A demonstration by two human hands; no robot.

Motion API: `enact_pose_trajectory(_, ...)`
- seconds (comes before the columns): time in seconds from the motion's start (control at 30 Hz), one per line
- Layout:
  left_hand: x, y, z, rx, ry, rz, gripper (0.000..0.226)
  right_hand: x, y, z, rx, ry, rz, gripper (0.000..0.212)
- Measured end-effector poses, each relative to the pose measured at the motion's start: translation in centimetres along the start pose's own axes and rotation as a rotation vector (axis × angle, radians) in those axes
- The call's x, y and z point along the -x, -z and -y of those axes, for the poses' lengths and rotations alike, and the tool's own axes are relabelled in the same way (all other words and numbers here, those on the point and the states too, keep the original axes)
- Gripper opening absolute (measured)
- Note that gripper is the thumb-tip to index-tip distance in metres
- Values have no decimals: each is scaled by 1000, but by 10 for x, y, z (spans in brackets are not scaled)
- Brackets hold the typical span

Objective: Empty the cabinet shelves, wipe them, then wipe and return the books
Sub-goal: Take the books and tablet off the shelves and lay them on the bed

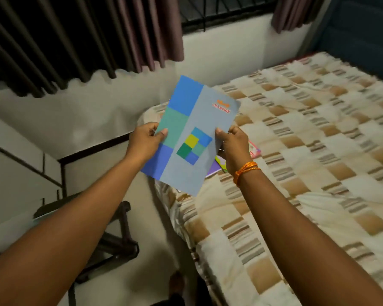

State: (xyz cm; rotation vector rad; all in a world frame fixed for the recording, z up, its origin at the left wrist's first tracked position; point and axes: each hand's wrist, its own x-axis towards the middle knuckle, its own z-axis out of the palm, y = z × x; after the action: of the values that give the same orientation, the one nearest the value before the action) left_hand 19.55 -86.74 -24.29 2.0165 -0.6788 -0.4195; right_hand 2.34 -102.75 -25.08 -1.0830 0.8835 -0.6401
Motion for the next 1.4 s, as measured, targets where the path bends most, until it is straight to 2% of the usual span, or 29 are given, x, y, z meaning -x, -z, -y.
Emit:
enact_pose_trajectory(0.07, -19, -32, 15, -71, -24, 77, 15, -15, 31, -24, 40, -113, -13, 8)
enact_pose_trajectory(0.2, -42, -82, 46, -180, -31, 227, 33, -34, 72, -74, 53, -262, -63, 21)
enact_pose_trajectory(0.33, -61, -136, 98, -276, -3, 333, 25, -53, 96, -134, 47, -375, -147, 5)
enact_pose_trajectory(0.57, -88, -215, 209, -347, 38, 458, 27, -96, 127, -258, 109, -557, -198, 10)
enact_pose_trajectory(0.73, -110, -264, 278, -362, 101, 459, 35, -132, 139, -336, 73, -641, -248, 5)
enact_pose_trajectory(0.83, -119, -289, 306, -368, 82, 471, 24, -150, 147, -368, 61, -649, -267, 13)
enact_pose_trajectory(0.97, -131, -320, 340, -455, 90, 487, 13, -177, 156, -400, 73, -676, -333, 16)
enact_pose_trajectory(1.07, -129, -332, 351, -493, 76, 438, 12, -186, 156, -411, 112, -695, -384, 13)
enact_pose_trajectory(1.23, -116, -338, 347, -670, -4, 369, 25, -188, 152, -412, 250, -691, -499, 15)
enact_pose_trajectory(1.33, -117, -336, 341, -747, -33, 414, 24, -186, 149, -402, 455, -647, -491, 21)
enact_pose_trajectory(1.4, -118, -333, 334, -730, -26, 451, 23, -182, 145, -388, 444, -655, -474, 19)
